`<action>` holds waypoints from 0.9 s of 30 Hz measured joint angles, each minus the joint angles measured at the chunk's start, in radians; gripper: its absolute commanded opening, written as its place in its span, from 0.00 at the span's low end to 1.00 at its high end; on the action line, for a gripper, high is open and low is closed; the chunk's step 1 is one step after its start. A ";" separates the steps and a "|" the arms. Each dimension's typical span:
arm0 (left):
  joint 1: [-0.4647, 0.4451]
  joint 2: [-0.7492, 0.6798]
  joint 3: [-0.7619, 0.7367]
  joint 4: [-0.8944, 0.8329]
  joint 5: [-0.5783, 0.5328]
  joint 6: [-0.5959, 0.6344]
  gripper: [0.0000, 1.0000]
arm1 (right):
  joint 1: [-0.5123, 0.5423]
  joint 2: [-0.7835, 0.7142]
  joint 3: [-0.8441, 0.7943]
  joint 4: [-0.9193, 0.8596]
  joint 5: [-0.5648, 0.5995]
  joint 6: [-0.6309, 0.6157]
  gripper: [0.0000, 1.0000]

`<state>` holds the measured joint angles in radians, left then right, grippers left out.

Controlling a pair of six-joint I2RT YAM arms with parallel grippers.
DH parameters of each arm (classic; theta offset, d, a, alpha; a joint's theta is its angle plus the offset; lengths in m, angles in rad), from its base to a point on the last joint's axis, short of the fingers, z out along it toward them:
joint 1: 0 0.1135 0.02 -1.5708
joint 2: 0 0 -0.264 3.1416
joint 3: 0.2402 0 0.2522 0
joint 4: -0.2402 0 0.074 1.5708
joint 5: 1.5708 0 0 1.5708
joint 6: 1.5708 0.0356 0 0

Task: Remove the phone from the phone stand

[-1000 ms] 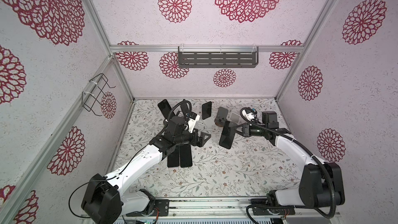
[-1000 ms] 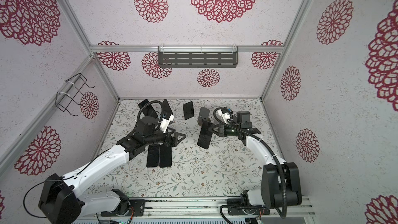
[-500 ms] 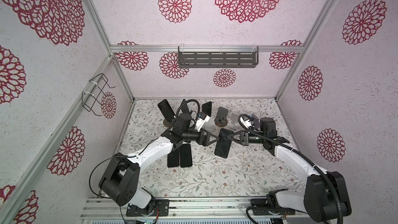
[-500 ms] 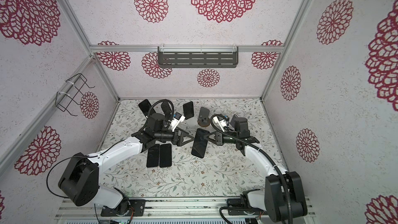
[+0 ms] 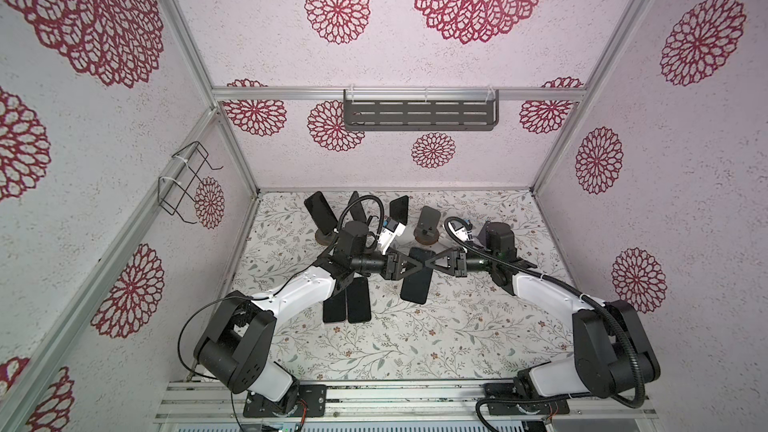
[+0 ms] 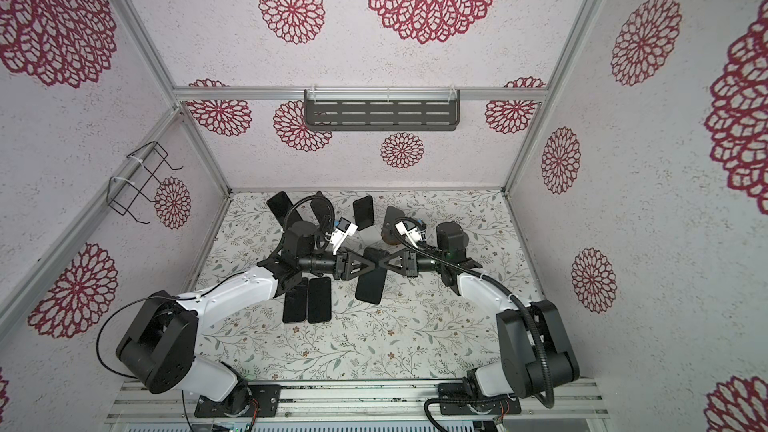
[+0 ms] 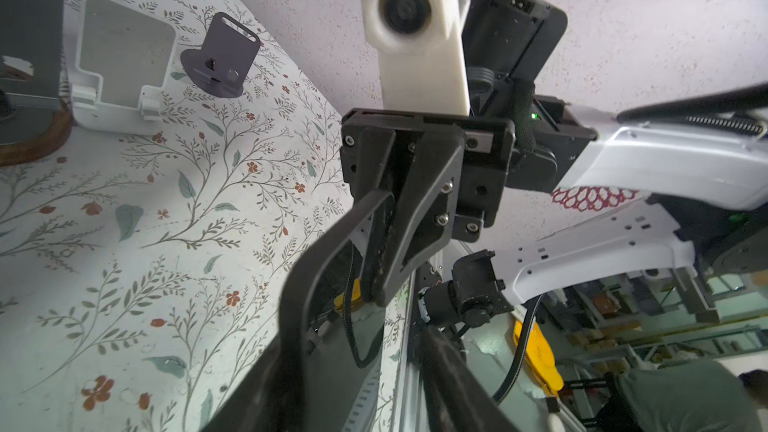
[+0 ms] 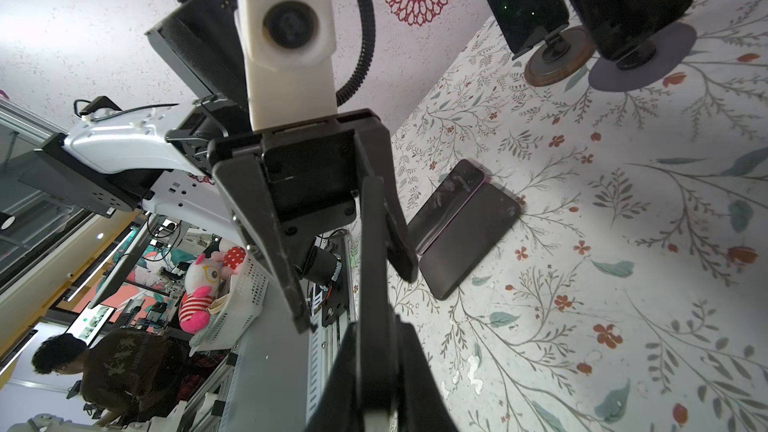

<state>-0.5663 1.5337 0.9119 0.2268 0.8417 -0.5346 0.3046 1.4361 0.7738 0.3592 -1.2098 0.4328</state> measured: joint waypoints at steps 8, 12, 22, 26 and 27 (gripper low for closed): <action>0.021 0.000 -0.045 0.091 0.012 -0.047 0.07 | 0.007 0.071 0.012 0.187 -0.036 0.140 0.28; 0.026 0.010 -0.060 0.134 0.010 -0.076 0.00 | 0.006 0.092 0.022 0.261 -0.043 0.205 0.47; 0.042 0.011 -0.075 0.160 -0.016 -0.116 0.00 | -0.021 0.078 0.010 0.262 -0.032 0.210 0.54; 0.045 0.011 -0.076 0.181 -0.020 -0.140 0.00 | 0.001 0.078 -0.017 0.234 -0.024 0.183 0.56; 0.045 0.011 -0.076 0.186 -0.020 -0.145 0.00 | 0.008 0.078 -0.023 0.227 -0.021 0.177 0.56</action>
<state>-0.5209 1.5448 0.8360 0.4126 0.8215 -0.6796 0.3126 1.5143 0.7513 0.5861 -1.2312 0.6102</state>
